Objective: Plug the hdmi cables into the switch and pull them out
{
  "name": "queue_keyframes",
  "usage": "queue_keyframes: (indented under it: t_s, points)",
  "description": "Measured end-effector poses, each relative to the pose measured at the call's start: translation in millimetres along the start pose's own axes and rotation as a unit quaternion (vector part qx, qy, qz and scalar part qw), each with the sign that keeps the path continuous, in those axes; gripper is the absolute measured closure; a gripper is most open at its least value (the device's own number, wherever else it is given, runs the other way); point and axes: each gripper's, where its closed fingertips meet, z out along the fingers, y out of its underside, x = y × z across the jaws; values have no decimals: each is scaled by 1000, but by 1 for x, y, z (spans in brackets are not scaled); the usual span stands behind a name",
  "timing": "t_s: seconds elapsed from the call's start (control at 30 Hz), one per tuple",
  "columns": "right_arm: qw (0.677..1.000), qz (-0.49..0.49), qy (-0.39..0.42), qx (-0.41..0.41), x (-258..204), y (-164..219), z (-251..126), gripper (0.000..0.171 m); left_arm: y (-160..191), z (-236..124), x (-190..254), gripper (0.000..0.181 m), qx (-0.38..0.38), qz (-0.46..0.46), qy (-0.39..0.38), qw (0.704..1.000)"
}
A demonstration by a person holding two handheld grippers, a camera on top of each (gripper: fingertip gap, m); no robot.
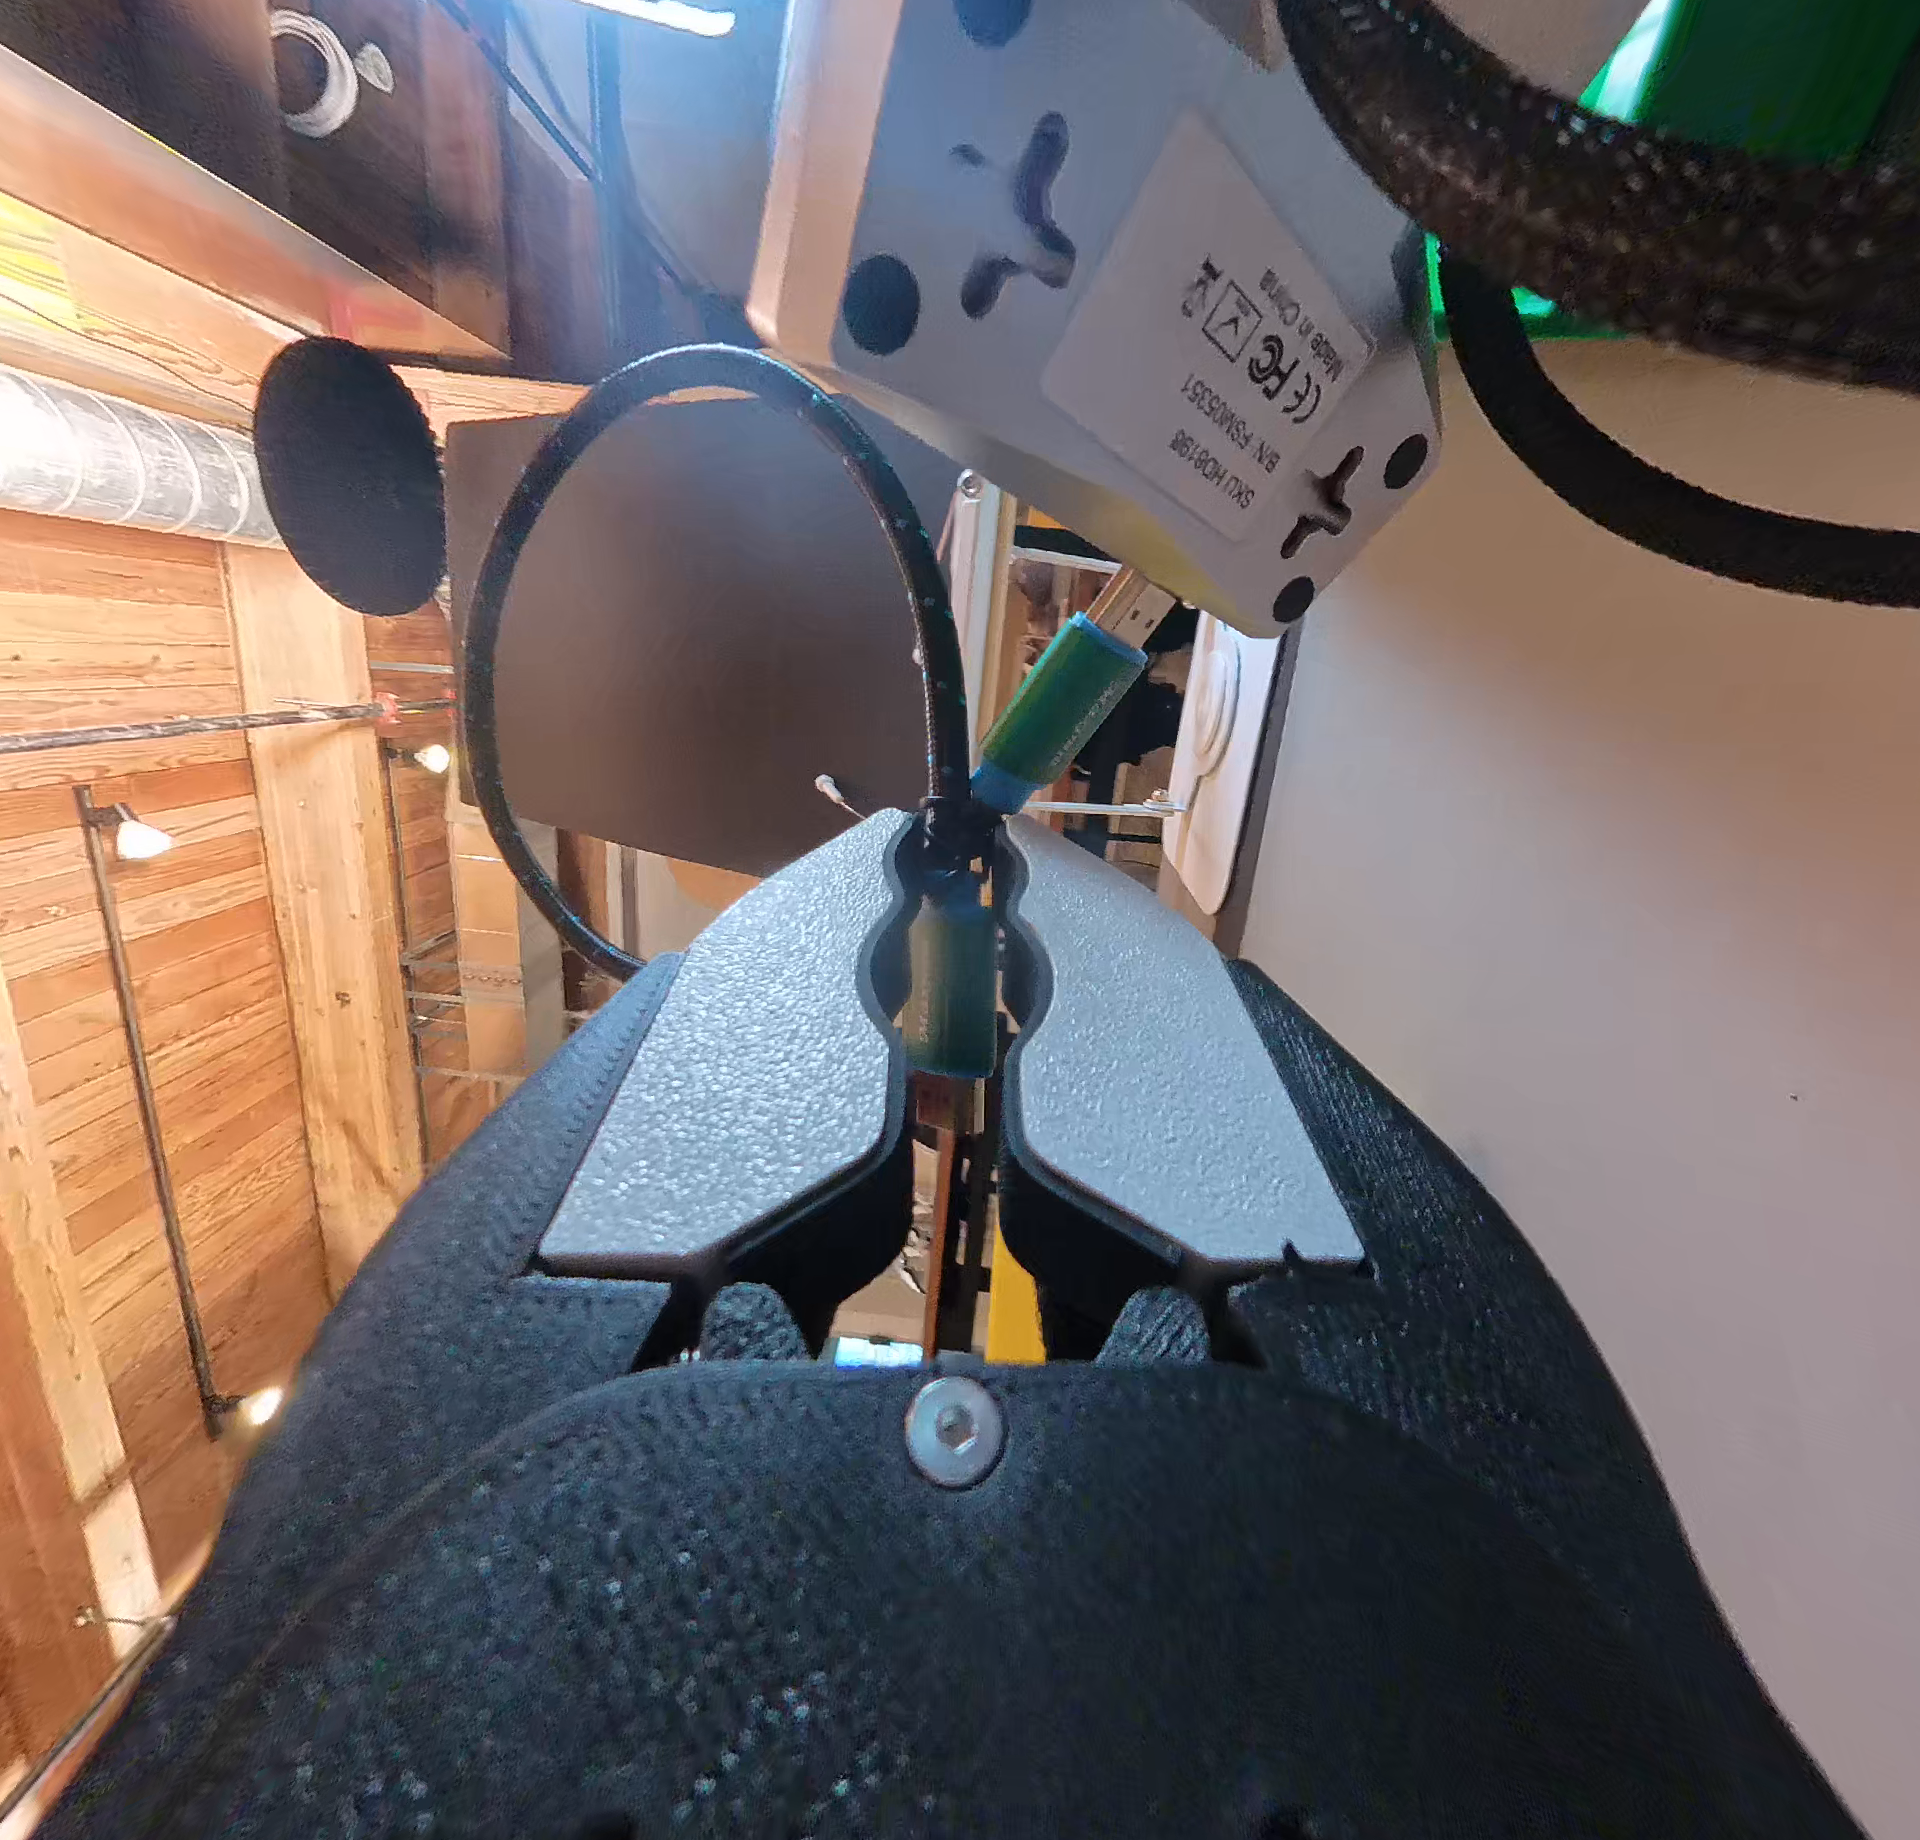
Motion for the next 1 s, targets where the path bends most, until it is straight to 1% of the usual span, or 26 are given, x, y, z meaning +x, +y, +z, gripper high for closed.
queue_keyframes:
  t_s: [0.03,0.1,0.13,0.2,0.33,0.43,0.5,0.57,0.7,0.87,1.0]
  points:
    - [1000,2,0,0,0,0,1,150,1,1,3,169,-6,-6,11,1000]
    - [1000,8,-5,5,-3,-1,2,150,10,5,17,169,-40,-13,59,997]
    - [1000,10,-5,0,-3,0,3,150,12,6,21,169,-42,-4,66,997]
    - [1000,13,-8,-7,-5,2,4,150,14,6,28,169,-44,7,74,996]
    - [1000,17,-12,-13,-5,6,6,150,8,2,22,169,-36,-1,77,996]
    - [1000,6,-15,-14,-7,9,7,151,5,0,23,169,-39,12,82,996]
    - [1000,7,-15,-16,-6,12,8,150,3,-1,25,169,-27,-11,92,995]
    - [1000,9,-11,-9,-3,11,7,150,3,-2,26,168,-11,-63,115,991]
    - [1000,8,-14,15,-2,7,5,150,4,-3,22,169,8,-111,130,985]
    - [998,26,-42,42,-2,5,2,150,-1,-7,13,169,49,-112,110,986]
    - [995,35,-62,63,-3,2,-2,150,-4,-9,7,168,59,-48,59,995]
